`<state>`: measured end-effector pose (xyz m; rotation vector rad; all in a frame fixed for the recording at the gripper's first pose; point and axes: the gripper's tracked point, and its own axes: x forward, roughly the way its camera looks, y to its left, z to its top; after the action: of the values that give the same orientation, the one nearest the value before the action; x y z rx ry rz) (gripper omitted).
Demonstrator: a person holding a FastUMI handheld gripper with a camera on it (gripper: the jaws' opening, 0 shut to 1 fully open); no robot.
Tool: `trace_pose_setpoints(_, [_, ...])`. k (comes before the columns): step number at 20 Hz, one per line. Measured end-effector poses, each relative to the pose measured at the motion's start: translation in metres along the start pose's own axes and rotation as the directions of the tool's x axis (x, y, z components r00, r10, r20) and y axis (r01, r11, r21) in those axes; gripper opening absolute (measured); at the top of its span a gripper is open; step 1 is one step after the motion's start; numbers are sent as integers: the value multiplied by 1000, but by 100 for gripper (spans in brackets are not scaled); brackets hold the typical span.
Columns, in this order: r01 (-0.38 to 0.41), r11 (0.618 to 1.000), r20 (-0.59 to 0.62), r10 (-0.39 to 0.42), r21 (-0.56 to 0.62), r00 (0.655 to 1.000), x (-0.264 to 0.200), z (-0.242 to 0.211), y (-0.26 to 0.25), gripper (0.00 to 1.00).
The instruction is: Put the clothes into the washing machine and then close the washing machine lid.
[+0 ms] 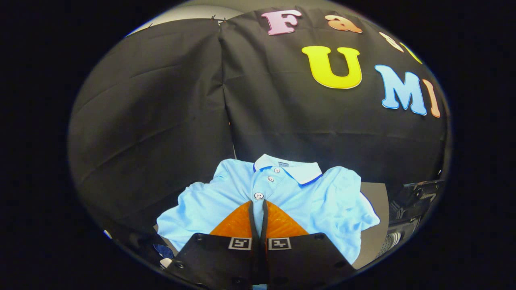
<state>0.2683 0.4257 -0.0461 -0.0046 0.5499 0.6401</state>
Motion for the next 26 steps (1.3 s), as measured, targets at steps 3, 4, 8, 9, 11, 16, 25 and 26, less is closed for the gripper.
trace_pose_setpoints(3, [-31,999,43,31,-11,999,-15,13,0,1])
trace_pose_setpoints(4, [-37,999,56,38,-13,998,-21,18,-2,1])
trace_pose_setpoints(8, [-47,999,105,50,-27,993,-44,36,-12,1])
trace_pose_setpoints(9, [-49,998,119,51,-26,992,-51,39,-14,1])
trace_pose_setpoints(11, [-47,999,143,50,-25,988,-63,47,-23,1])
trace_pose_setpoints(16, [-47,999,176,48,-11,983,-85,55,-52,1])
trace_pose_setpoints(25, [12,999,213,-18,30,977,-112,55,-115,1])
trace_pose_setpoints(26, [17,999,221,-24,34,975,-115,56,-124,1])
